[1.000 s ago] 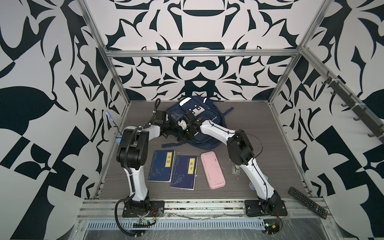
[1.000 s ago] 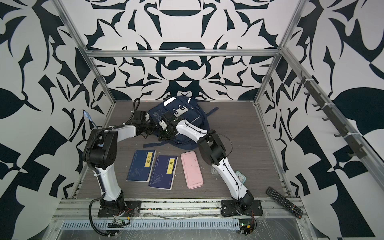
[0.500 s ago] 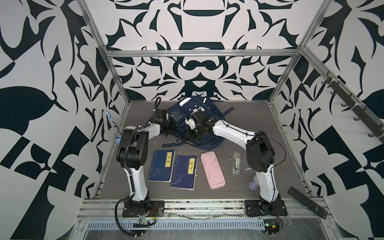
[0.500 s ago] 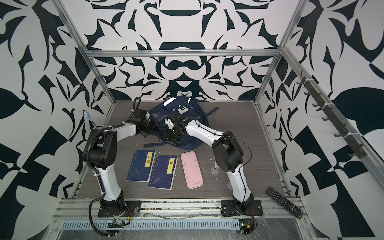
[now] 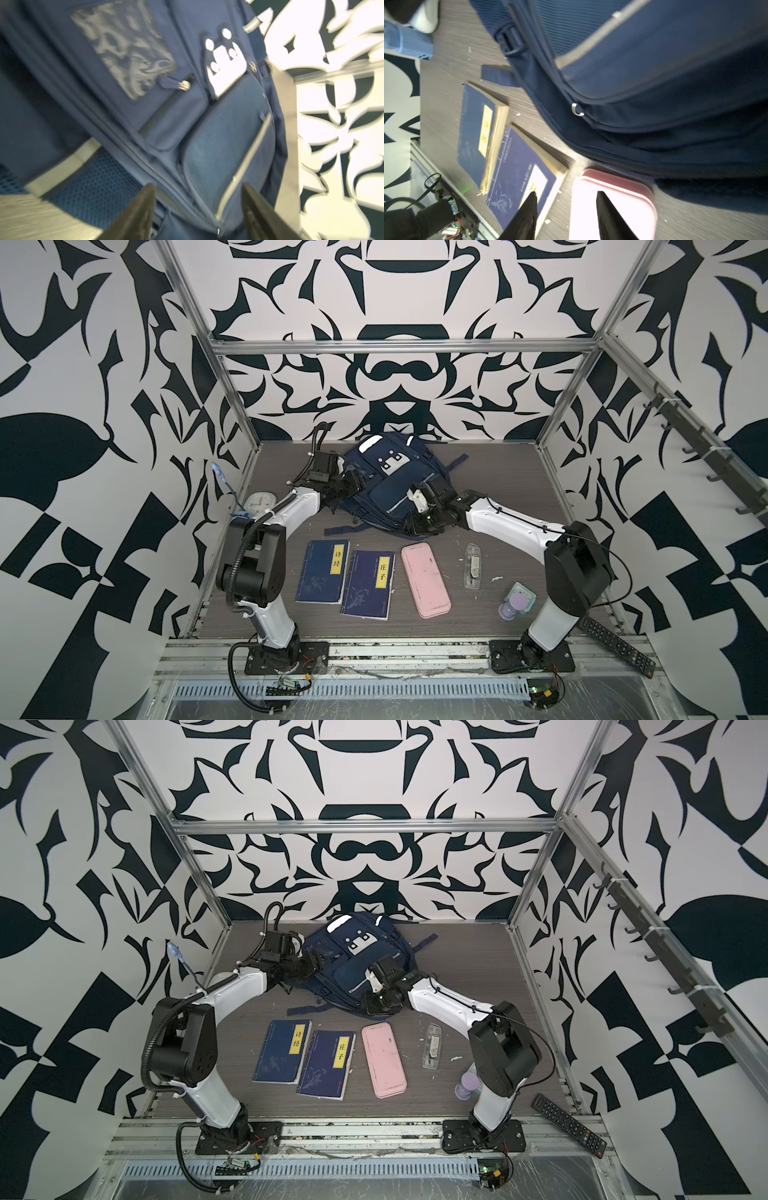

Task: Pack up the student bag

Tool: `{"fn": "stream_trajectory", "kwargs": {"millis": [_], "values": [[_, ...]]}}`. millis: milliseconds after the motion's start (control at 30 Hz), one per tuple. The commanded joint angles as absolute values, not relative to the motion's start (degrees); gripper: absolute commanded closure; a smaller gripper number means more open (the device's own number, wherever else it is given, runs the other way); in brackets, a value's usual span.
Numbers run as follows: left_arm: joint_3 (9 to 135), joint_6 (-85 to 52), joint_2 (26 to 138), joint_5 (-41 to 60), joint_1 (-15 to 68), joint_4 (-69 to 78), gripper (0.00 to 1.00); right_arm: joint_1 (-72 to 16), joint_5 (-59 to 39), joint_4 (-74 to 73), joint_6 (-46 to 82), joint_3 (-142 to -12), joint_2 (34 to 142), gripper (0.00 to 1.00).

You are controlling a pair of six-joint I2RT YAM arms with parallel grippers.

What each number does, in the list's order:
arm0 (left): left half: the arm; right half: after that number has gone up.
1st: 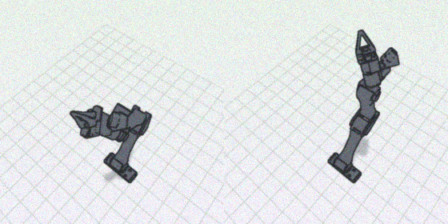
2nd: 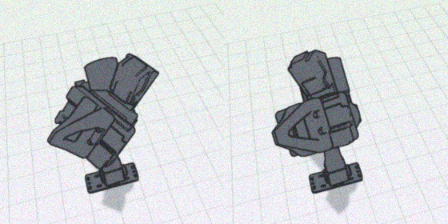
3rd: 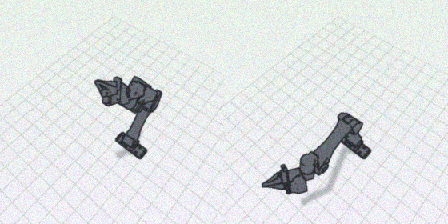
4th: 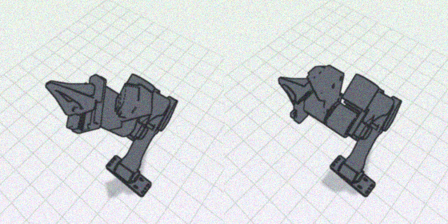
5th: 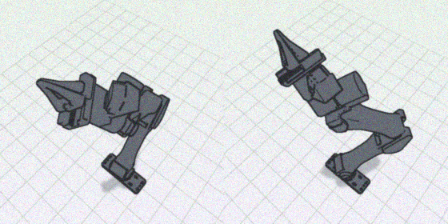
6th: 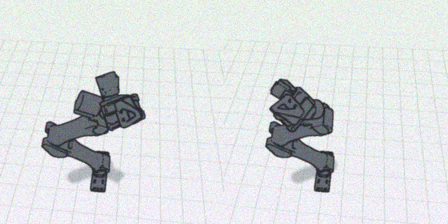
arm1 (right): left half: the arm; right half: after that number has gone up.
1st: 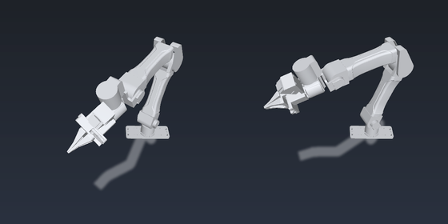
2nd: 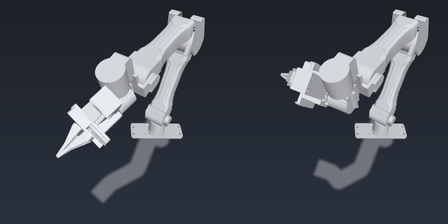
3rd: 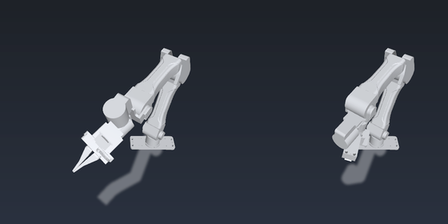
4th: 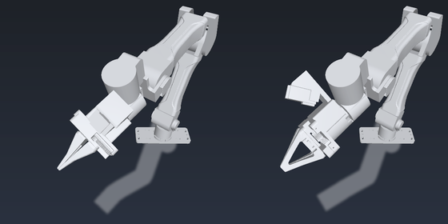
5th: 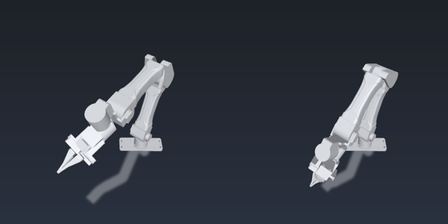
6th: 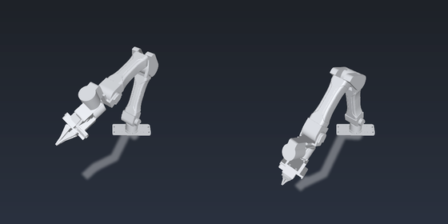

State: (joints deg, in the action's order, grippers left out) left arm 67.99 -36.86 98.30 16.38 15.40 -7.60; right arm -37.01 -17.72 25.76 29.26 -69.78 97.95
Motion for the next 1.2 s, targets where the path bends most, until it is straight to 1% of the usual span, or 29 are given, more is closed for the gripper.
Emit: {"fn": "stream_trajectory", "kwargs": {"millis": [0, 200, 367, 467, 733, 833, 1000, 1167], "values": [[64.66, -32.64, 94.92, 16.93, 15.34, -12.5, 0.26, -35.95, -17.06, 22.34, 30.32, -67.42, 95.53, 0.51], [58.21, -30.84, 87.11, 17.18, 16.22, -15.81, 0.24, -32.11, -19.2, 20.1, 30.41, -65.38, 96.77, 0.51], [52.57, -29.55, 80.66, 16.67, 18.45, -18.15, 0.23, -27.85, -20.97, 18.64, 29.93, -66.44, 101.45, 0.52], [49.87, -29.02, 77.6, 15.2, 20.48, -19.9, 0.23, -26.35, -19.99, 18.8, 29.25, -68.21, 104.06, 0.53], [43.79, -30.05, 71.25, 13.19, 25.38, -21.85, 0.22, -21.98, -18.83, 18.66, 27.81, -69.71, 106.92, 0.53], [42.72, -30.49, 70.8, 12.98, 26.72, -22.06, 0.22, -20.48, -18.73, 19.33, 26.8, -70.48, 107.6, 0.53], [42.91, -30.76, 70.88, 12.29, 28.95, -22.59, 0.22, -20.15, -19.45, 20.8, 25.99, -70.11, 105.16, 0.52], [43.3, -31.96, 70.75, 11.05, 30.18, -22.86, 0.19, -21.66, -21.67, 20.34, 26.95, -66.54, 96.6, 0.46]]}}
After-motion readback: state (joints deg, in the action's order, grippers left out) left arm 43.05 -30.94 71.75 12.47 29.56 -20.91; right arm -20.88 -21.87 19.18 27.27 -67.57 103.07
